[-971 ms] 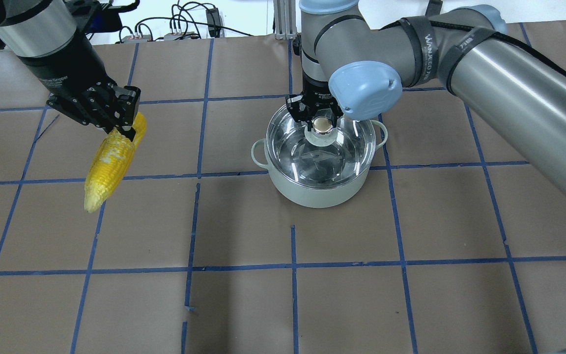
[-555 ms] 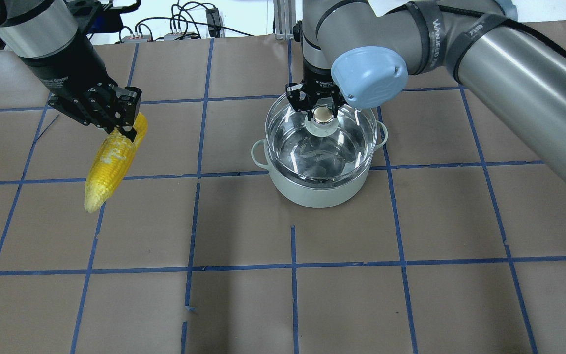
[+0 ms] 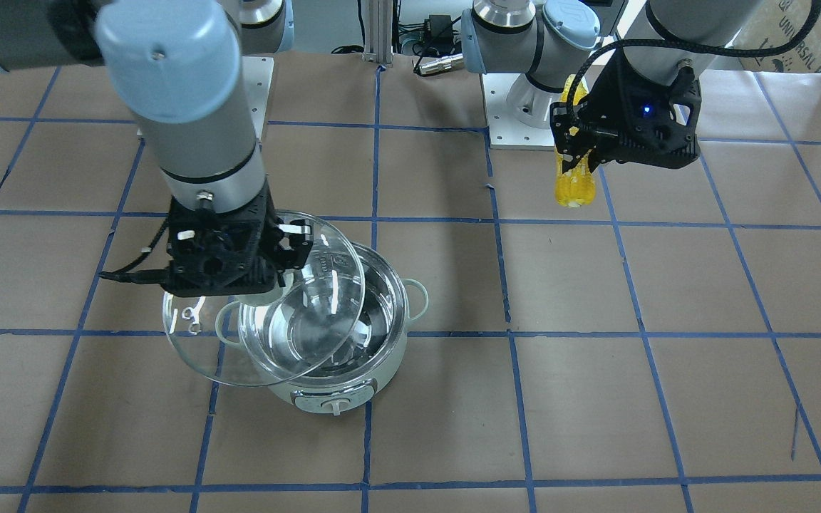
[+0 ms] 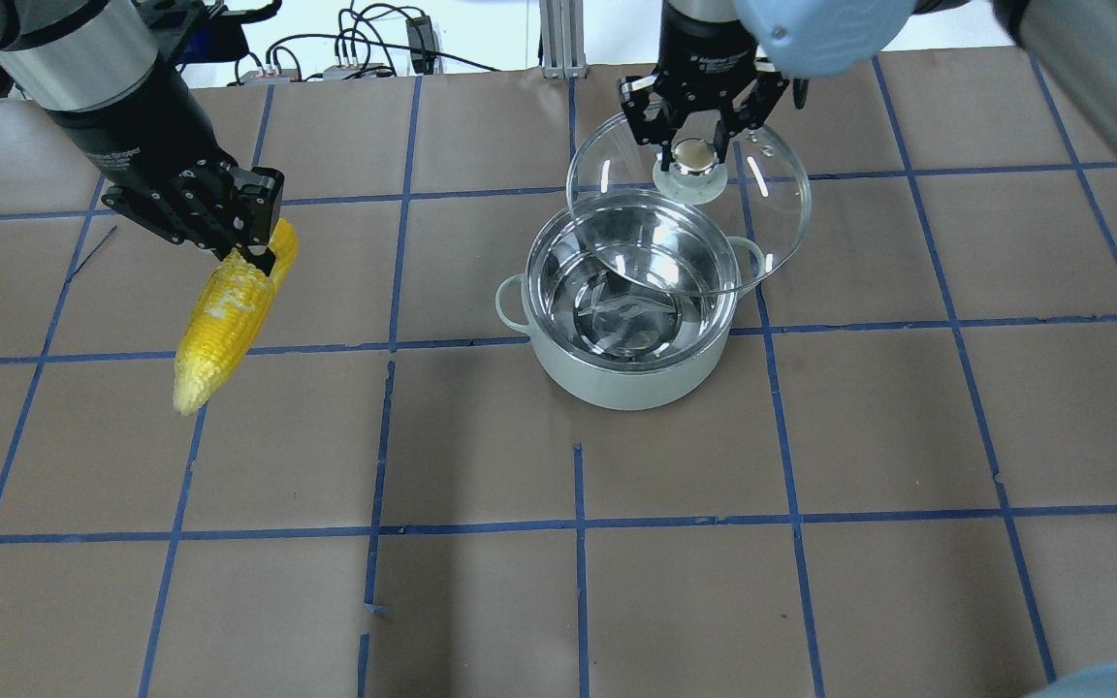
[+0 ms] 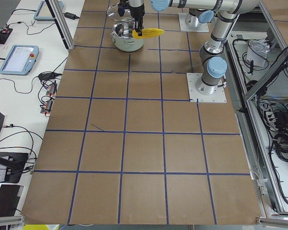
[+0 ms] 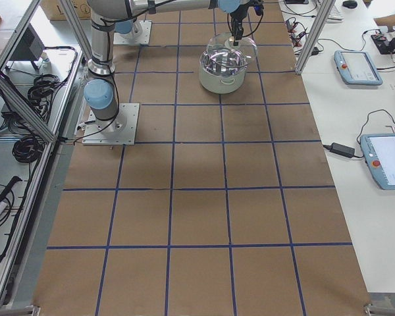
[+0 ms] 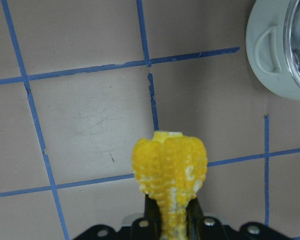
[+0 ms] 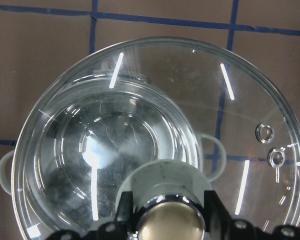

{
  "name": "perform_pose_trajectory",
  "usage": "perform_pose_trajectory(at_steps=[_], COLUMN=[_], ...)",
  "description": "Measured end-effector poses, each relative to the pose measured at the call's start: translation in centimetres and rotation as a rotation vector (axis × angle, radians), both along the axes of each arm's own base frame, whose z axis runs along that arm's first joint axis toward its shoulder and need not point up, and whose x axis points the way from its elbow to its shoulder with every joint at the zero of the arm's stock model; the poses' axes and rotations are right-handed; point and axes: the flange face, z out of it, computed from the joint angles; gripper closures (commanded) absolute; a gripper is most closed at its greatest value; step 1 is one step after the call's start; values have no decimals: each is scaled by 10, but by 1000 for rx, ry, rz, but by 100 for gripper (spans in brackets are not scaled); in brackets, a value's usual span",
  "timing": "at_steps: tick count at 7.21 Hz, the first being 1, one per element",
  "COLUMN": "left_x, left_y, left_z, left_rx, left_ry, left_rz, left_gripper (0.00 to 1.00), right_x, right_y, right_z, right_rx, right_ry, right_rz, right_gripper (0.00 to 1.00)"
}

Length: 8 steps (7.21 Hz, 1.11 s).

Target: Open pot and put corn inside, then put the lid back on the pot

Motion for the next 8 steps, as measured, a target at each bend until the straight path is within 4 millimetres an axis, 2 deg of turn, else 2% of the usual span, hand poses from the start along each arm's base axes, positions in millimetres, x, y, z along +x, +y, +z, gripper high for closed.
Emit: perform_pose_trajectory(at_steps=[2, 3, 5, 6, 8], left_x=[0, -1, -5, -20, -80], left_y=[0, 0, -3, -10, -33], left_z=[-1, 0, 2, -2, -22], left_rx=[2, 0, -7, -14, -67], left_ry=[2, 0, -5, -10, -18], left_rz=[4, 11, 33, 54, 108], left_gripper=[98, 98, 98, 98, 98], right_x=[-63, -79, -91, -92, -91], right_y=[9, 25, 68, 86, 106], right_z=[38, 54, 77, 83, 80], right_rx=[13, 18, 8, 0, 7], right_ry=[-1, -4, -9, -12, -14], right_rz=[11, 12, 7, 5, 4], right_gripper=[75, 75, 75, 75, 75])
